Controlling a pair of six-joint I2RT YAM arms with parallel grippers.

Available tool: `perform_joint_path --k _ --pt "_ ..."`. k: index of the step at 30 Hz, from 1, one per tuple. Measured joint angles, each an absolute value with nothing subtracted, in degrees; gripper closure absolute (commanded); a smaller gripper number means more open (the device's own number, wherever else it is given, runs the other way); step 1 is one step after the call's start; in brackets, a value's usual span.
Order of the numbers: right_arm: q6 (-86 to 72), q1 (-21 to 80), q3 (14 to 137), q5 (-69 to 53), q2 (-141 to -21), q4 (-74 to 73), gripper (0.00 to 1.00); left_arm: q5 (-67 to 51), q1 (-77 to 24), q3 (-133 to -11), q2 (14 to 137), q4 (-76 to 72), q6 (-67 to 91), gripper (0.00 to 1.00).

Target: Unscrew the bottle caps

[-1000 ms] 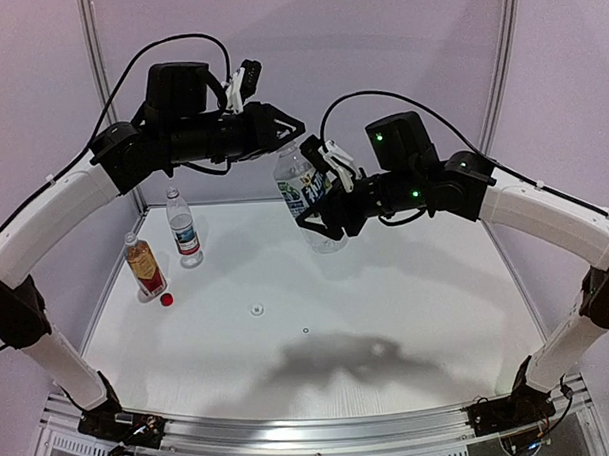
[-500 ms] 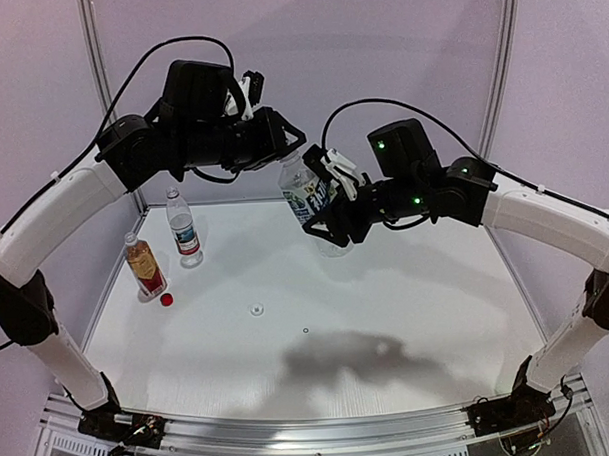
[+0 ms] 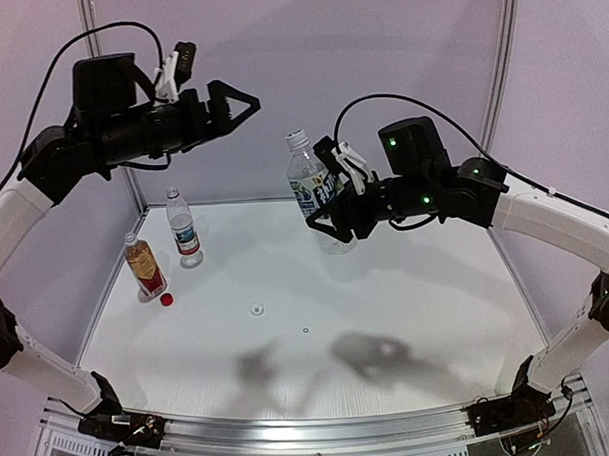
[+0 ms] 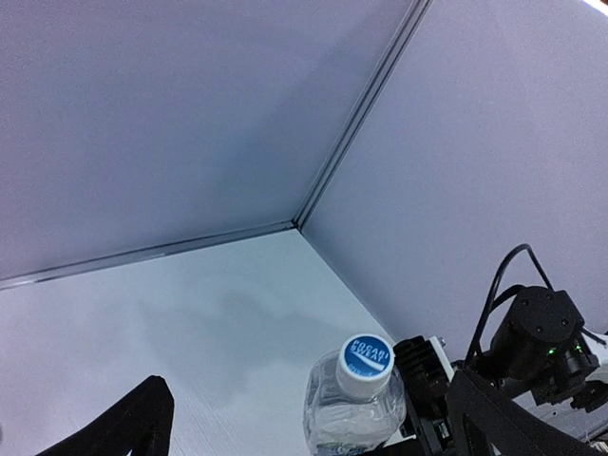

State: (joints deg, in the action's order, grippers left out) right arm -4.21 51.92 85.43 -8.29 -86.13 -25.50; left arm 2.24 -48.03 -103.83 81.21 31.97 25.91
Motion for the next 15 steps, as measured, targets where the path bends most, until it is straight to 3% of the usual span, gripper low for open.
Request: perform_joint_path --k 5,15 --pt "-4.51 51.83 88.07 -8.4 -86.17 -26.96 0.37 -3.53 -42.98 -100.4 75.59 31.55 23.2 0.01" --pt "-3.18 51.75 91.83 -12.12 -86.15 -27.29 0.36 -10.13 -43.66 -93.54 70.3 31.03 21.96 0.04"
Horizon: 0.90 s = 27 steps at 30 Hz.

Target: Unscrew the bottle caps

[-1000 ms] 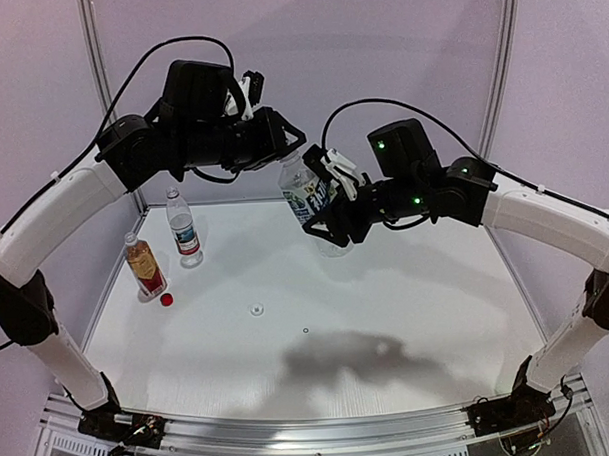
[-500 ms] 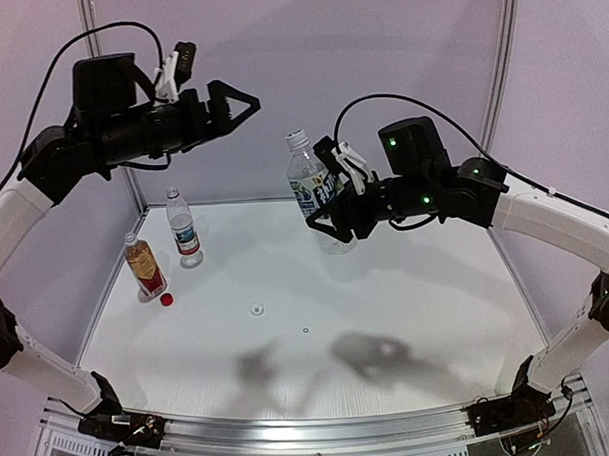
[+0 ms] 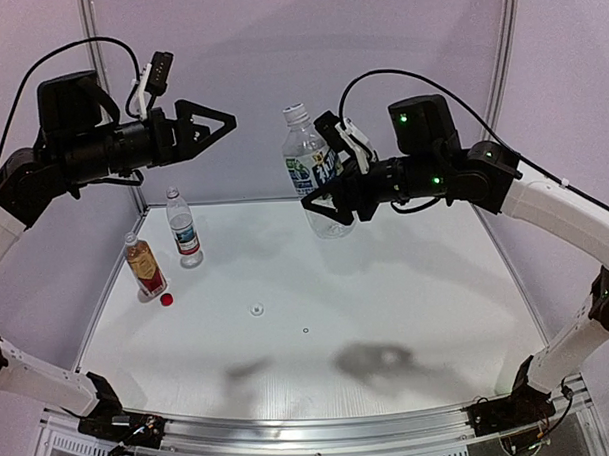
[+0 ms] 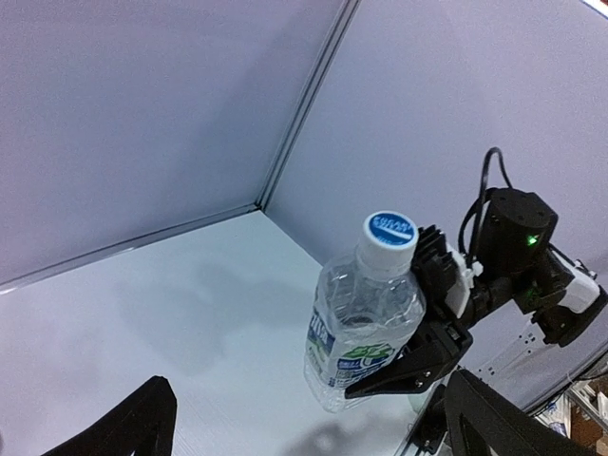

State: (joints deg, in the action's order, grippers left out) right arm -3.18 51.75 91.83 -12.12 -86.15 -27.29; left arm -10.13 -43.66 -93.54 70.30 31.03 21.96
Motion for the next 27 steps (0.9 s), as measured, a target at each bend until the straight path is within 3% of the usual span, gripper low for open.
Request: perform_joint_path --k 27 --pt "-10.46 51.66 86.61 -38.37 -84.4 -29.89 0.37 -25.63 -45.76 -96.42 75.94 22.0 20.8 0.1"
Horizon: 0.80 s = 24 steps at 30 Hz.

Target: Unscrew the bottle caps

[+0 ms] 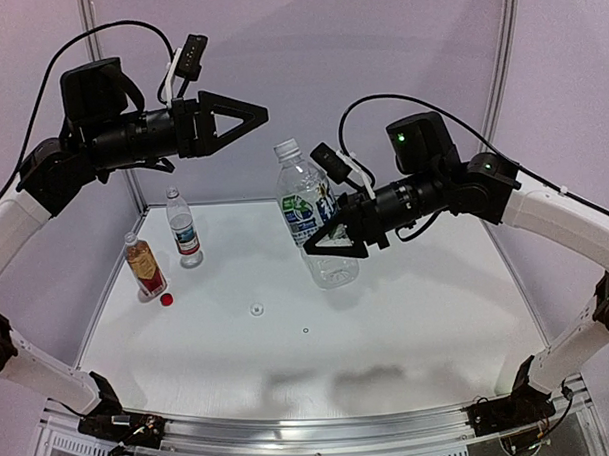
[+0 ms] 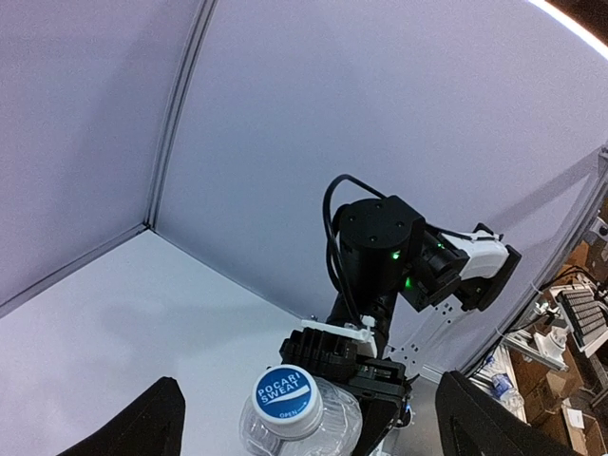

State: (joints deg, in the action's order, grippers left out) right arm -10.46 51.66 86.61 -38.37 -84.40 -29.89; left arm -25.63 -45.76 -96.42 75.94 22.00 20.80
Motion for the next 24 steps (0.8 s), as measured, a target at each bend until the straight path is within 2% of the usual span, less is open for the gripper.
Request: perform_joint_path --k 7,16,21,24 --pt "-10.37 51.44 86.61 -42.41 -84.4 -29.67 0.37 -30.09 -45.8 -96.42 76.62 20.97 21.28 0.18" --pt "-9.1 51.09 87.37 -43.81 -84.4 -30.22 0.37 -32.21 -46.89 -98.0 79.92 21.45 21.41 0.2" --pt "-8.03 51.09 87.48 -44.36 -84.4 -30.55 0.37 -32.23 -47.59 -98.39 82.11 21.45 21.67 0.27" --pt "-7.51 51.09 87.48 -44.53 -84.4 -30.72 0.37 -32.29 -48.16 -99.35 83.61 21.45 22.0 0.36"
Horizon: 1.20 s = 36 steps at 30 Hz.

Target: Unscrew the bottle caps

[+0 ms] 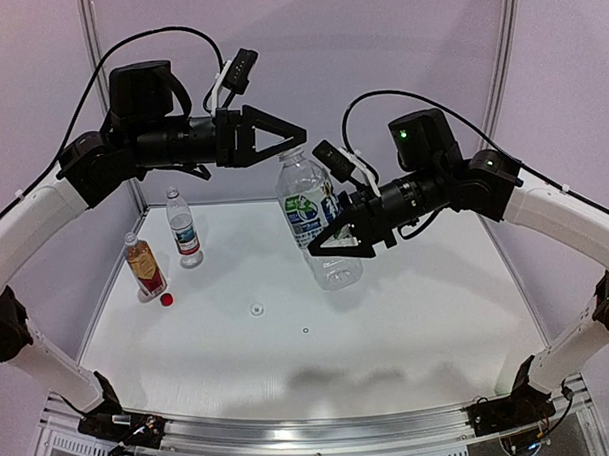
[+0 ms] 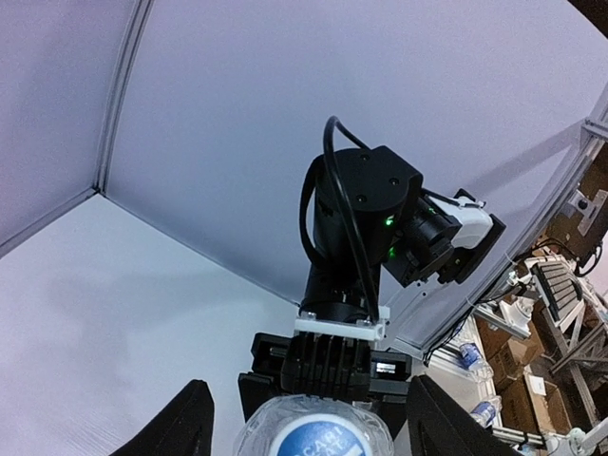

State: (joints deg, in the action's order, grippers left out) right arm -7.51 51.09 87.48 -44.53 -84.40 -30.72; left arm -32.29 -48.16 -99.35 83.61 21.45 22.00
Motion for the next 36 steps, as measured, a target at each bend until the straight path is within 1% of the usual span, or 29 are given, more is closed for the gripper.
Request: perform_joint_path --k 2,6,8,10,12,18,22,24,27,32,36 --pt "-7.29 51.07 87.48 -44.6 -84.4 -30.92 0.38 -32.38 -48.58 -100.14 84.38 21.41 22.33 0.43" --pt "-7.03 51.09 87.48 -44.64 -84.4 -31.55 0.38 -32.58 -48.86 -101.01 84.88 21.37 22.65 0.53" --pt "-6.96 51.09 87.48 -44.62 -84.4 -31.68 0.38 -32.58 -48.93 -101.21 84.88 21.37 22.72 0.59" --pt "-6.94 51.07 87.48 -44.62 -84.4 -31.73 0.38 -32.6 -48.97 -101.3 84.9 21.43 22.72 0.69" --pt "-6.66 51.07 87.48 -44.73 -84.4 -31.73 0.38 -32.51 -48.99 -101.36 84.95 21.47 22.65 0.74" --pt "-6.72 51.07 87.48 -43.48 -83.94 -31.86 0.37 -32.42 -48.97 -102.91 86.06 22.02 22.61 0.81" --pt "-6.66 51.09 86.59 -38.02 -83.2 -30.92 0.37 -29.34 -49.25 -105.3 87.53 24.14 22.5 0.84" --pt "-6.24 51.11 86.41 -32.82 -82.94 -30.74 0.36 -25.02 -49.91 -107.24 88.79 25.85 22.59 0.84" --pt "-5.15 51.35 86.59 -21.71 -83.05 -30.76 0.36 -17.34 -50.98 -109.95 90.94 28.01 23.42 0.85" --pt "-3.44 52.01 90.61 -5.69 -85.76 -33.1 0.37 -1.15 -53.84 -117.12 95.92 31.86 28.21 0.85" --pt "-2.33 52.18 91.33 0.56 -86.48 -33.39 0.37 6.44 -55.24 -120.53 98.5 33.82 31.59 0.85"
